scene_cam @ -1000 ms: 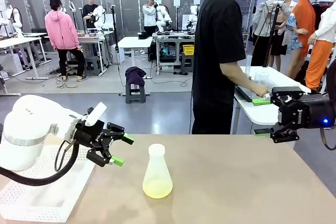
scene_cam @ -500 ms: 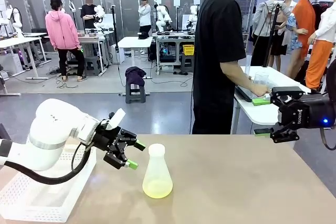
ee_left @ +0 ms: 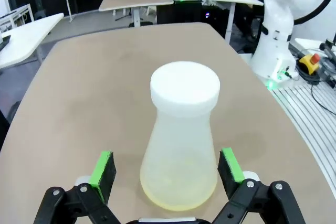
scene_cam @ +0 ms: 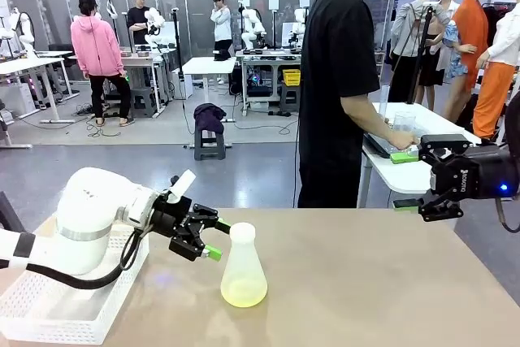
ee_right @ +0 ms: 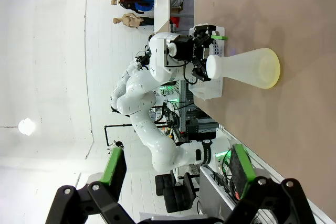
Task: Prepare the solutions needed for the experiment.
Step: When the human places the Big flask in the center of the table, pick up the Big flask and place it in the left Organizing basket.
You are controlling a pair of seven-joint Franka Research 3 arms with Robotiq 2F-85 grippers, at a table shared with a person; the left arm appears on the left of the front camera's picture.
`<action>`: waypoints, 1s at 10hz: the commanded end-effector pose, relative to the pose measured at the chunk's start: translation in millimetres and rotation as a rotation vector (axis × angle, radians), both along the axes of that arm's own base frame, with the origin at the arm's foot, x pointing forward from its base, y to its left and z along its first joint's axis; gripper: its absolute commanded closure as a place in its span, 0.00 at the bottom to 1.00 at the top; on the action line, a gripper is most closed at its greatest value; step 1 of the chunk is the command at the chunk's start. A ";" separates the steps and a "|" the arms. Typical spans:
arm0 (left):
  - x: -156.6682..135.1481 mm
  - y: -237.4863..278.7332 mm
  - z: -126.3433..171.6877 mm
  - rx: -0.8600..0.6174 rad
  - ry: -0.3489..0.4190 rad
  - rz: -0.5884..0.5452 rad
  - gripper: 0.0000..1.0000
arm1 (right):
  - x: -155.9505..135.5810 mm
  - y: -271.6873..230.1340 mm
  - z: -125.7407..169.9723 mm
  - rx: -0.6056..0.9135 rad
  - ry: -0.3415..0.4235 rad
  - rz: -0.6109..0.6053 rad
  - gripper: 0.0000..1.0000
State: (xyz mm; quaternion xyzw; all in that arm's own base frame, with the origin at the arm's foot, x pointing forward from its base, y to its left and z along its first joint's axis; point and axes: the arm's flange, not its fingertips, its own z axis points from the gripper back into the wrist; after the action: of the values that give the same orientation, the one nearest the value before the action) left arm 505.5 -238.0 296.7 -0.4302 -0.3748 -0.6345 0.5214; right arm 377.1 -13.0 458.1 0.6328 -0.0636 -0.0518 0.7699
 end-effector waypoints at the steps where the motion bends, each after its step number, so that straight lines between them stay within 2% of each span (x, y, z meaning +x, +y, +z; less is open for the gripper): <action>1: 7.1 -17.7 -5.7 -0.004 0.031 -0.021 0.00 | 0.8 -1.1 1.6 0.000 -0.003 0.005 0.00; 10: 0.5 -47.4 -20.4 -0.110 0.133 -0.091 0.00 | 0.8 -1.1 1.6 0.000 -0.003 0.005 0.00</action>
State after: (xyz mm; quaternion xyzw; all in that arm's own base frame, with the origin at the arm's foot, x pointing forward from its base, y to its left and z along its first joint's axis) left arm 500.1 -279.6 274.7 -0.5044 -0.3636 -0.6069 0.4950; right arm 377.1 -13.0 458.1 0.6327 -0.0636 -0.0518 0.7700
